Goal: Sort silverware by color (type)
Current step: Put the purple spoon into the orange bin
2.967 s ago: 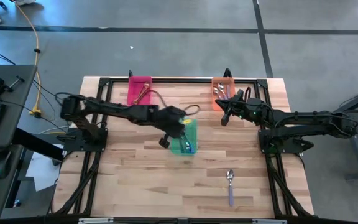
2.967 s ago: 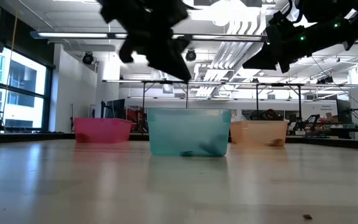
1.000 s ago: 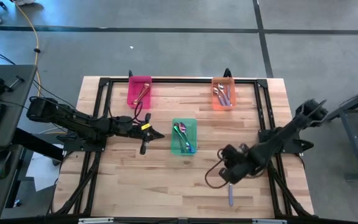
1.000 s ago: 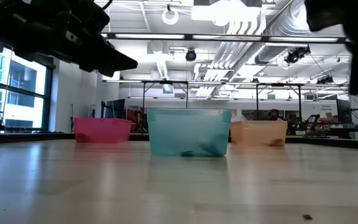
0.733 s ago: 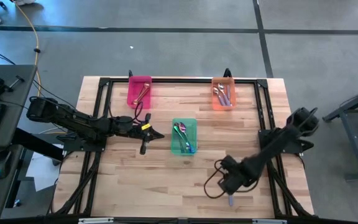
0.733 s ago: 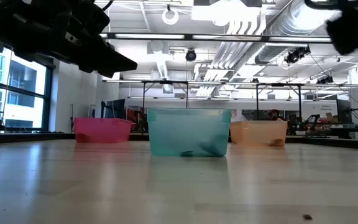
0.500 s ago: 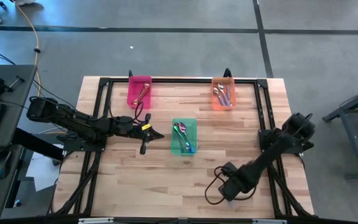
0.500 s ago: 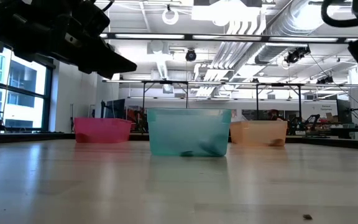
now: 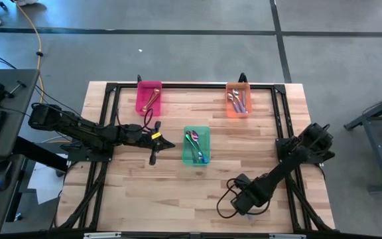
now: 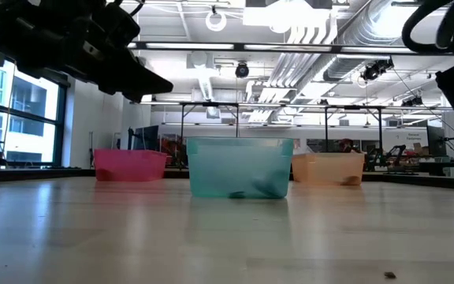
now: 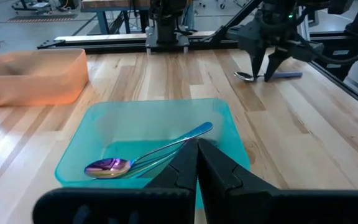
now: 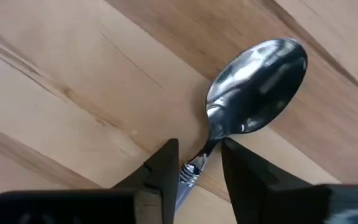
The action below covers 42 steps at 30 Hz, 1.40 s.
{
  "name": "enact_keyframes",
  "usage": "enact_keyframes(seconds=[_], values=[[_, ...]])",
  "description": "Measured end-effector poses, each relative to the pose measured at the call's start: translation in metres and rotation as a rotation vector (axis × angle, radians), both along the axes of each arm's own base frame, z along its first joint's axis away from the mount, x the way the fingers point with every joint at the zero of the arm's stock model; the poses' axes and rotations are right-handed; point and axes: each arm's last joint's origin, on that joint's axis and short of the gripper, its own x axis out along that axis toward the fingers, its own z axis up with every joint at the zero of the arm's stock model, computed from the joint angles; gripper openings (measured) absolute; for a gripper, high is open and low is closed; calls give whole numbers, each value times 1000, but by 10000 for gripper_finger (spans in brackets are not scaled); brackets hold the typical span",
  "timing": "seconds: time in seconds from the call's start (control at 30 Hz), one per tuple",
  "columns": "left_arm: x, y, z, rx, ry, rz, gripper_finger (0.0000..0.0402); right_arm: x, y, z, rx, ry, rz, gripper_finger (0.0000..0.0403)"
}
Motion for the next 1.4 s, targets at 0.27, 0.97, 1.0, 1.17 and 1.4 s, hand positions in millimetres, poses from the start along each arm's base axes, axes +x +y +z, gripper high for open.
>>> enact_keyframes(seconds=[0.27,0.97,1.0,1.17,1.4], values=[[0,-4,-1,12,5,19,0,4,-9,-1,-41,8,126,56],[-1,-11,-1,24,10,51,0,49,-168,63,-411,-110,427,0],[-1,-11,-1,24,10,51,0,47,-183,69,-426,-114,398,0],[-1,-10,-1,27,10,67,0,35,-263,98,-497,-169,223,0],[-1,-10,-1,24,9,84,0,12,-370,100,-582,-216,47,0]])
